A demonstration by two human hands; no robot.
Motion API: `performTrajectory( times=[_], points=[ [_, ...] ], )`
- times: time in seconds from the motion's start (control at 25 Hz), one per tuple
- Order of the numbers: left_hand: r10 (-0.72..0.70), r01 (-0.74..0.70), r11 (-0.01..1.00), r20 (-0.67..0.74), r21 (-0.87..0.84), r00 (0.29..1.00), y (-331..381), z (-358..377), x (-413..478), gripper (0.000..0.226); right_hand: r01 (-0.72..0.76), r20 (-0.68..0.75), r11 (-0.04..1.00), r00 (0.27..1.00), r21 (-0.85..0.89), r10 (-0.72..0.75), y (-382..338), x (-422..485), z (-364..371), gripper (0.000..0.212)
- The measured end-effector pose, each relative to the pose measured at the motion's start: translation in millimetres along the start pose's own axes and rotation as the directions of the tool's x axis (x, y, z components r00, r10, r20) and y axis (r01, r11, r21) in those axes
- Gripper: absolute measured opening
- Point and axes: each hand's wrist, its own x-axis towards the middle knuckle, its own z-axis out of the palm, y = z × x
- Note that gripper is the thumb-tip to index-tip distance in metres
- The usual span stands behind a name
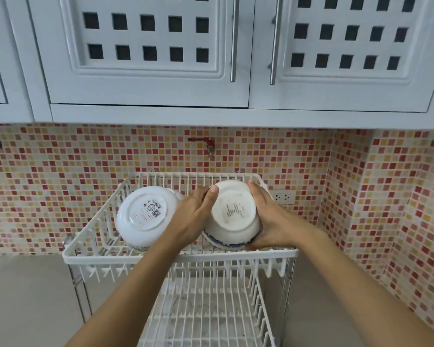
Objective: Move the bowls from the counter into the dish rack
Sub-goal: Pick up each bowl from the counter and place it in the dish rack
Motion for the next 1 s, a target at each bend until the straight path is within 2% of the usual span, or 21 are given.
performTrajectory(
  times=[0.24,0.44,0.6,0.84,1.0],
  points=[
    [-0.003,0.003,1.0,0.005,0.019,1.0,-1,0,1,0.053,-0.008,0.007,1.0,1.0,-0.008,0.008,-6,-3,-2,0.141],
    [-0.001,-0.004,0.987,0.034,0.16,0.999,-4,3,3,0.068,-0.022,-0.002,0.999,1.0,-0.049,0.022,-7,-4,-4,0.138],
    [-0.019,0.007,0.948,0.035,0.317,0.999,-2,4,4,0.064,-0.035,0.036,0.999,0.999,-0.005,0.035,-5,-6,-5,0.134],
    [-0.033,0.021,0.942,0.032,0.334,0.999,4,6,3,0.067,-0.034,0.057,0.997,0.998,-0.063,0.037,-4,-7,-7,0.135],
    [0.007,-0.014,0.935,0.021,0.353,1.0,16,1,-6,0.075,-0.09,0.05,0.996,0.995,0.006,0.089,-5,-14,-12,0.129]
  ],
)
